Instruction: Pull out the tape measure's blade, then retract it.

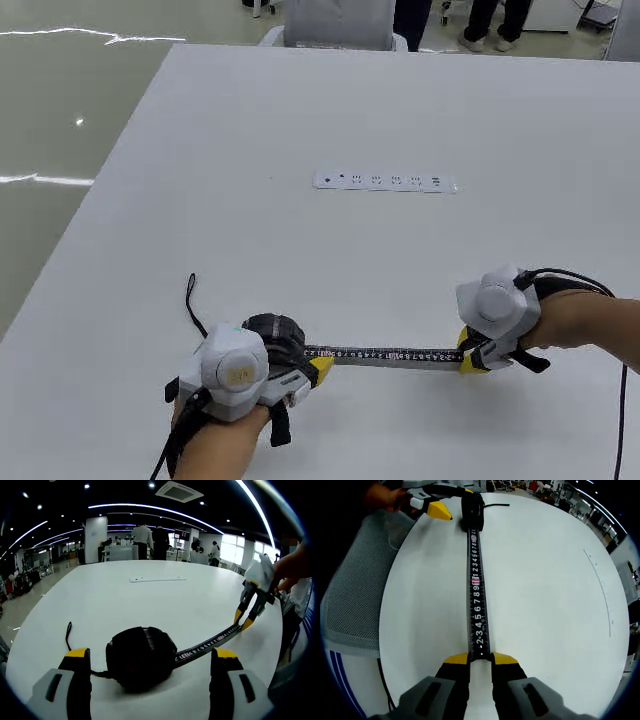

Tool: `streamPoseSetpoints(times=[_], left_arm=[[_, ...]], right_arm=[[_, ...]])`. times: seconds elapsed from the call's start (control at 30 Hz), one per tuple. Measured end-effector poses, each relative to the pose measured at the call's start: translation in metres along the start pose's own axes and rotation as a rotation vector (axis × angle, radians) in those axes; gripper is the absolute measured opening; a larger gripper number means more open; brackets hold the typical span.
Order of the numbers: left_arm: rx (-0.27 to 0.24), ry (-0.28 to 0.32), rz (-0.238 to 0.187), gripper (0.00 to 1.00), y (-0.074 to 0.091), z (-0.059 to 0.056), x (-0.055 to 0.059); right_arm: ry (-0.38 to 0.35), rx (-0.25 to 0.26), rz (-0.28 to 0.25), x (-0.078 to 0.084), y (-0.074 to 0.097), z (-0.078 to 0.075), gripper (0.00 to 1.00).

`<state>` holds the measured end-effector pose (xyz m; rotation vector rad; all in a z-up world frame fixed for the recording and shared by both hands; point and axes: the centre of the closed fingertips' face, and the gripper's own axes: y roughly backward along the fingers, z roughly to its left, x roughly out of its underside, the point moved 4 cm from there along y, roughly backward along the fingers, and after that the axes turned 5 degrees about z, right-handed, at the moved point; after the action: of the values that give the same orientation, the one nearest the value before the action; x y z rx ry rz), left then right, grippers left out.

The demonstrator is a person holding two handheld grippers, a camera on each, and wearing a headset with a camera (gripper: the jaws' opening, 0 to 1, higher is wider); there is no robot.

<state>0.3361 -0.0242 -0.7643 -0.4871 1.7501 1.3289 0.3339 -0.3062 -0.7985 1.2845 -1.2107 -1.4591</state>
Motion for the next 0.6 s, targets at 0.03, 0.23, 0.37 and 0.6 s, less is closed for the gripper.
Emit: streamPoseSetpoints(times=[0.03, 0.23, 0.37, 0.6], left_arm=[[-0.003, 0.005, 0.001, 0.99, -0.001, 0.001, 0.0], [-0.04, 0.083, 0.011, 0.94, -0.008, 0.005, 0.001], [-0.058, 0.137, -0.012, 0.93, -0.012, 0.008, -0.003], [-0.081, 0.172, 0.02, 0.89, -0.016, 0.011, 0.001]], right_arm=[[0.003, 0.002, 0.0, 0.0, 0.0, 0.0, 0.15], [-0.026, 0.006, 0.006, -0.001, 0.001, 0.001, 0.15], [-0.019, 0.005, 0.003, 0.0, 0.001, 0.002, 0.15], [-0.033, -0.003, 0.003, -0.001, 0.0, 0.001, 0.15]])
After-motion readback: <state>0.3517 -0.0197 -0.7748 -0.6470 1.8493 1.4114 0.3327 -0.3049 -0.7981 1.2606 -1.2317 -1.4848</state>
